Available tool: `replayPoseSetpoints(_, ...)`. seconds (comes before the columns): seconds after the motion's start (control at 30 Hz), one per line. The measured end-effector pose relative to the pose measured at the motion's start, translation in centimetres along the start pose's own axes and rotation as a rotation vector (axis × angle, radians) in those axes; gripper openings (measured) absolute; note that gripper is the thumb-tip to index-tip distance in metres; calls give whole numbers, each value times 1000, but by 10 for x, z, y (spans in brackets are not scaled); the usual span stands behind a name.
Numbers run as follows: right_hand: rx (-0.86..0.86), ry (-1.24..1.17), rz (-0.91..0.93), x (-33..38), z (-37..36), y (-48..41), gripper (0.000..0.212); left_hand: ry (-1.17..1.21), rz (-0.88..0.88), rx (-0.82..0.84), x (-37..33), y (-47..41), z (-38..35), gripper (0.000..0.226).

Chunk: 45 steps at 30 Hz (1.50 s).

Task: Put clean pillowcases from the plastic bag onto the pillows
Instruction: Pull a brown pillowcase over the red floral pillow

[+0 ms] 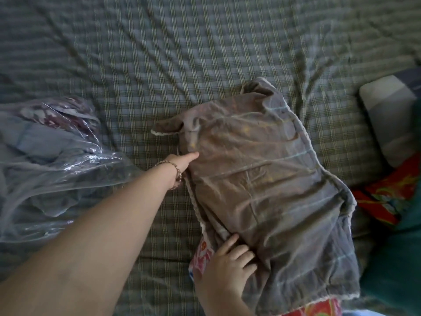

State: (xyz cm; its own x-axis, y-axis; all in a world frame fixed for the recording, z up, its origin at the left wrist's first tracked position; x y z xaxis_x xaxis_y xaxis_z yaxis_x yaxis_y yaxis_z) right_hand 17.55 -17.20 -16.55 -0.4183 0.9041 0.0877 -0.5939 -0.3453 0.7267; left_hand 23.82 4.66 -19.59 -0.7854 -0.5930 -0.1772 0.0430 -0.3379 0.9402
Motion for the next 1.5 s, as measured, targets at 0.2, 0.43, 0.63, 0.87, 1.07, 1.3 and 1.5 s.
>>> replayPoseSetpoints(0.2,65,81,43,4,-19,-41,44,39,-90,11,-2,-1,-22,69)
replayPoseSetpoints(0.43,151,100,285,-33,64,-33,52,-26,-205,-194,0,13,-10,45)
replayPoseSetpoints(0.63,272,-226,360,-69,178,8,47,162,-320,-297,9,78,11,39)
replayPoseSetpoints(0.87,636,-775,631,-71,247,62,43,289,-608,-593,-56,208,47,42)
replayPoseSetpoints(1.07,399,-1090,291,-147,225,15,26,246,-794,-107,-93,259,-39,22)
replayPoseSetpoints(1.3,25,-426,-170,-214,178,-61,22,-909,-834,-244,24,162,-112,20)
replayPoseSetpoints(1.5,0,-78,302,-166,188,-90,29,-929,-650,-440,97,101,-100,36)
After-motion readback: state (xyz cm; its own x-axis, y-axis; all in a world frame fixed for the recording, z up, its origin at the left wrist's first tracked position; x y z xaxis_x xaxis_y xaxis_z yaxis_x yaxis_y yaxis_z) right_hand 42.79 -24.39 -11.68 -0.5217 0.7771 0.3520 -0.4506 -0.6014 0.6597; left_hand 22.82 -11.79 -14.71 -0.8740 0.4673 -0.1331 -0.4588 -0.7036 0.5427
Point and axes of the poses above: each hand's wrist, its own y-axis away from the middle knuckle, its own z-axis out of the back of the hand, x = y × z, the point moved 1 cm from there along -y, towards the middle knuckle, and after that the axes turned 4 degrees about z, right-handed, at the moved point
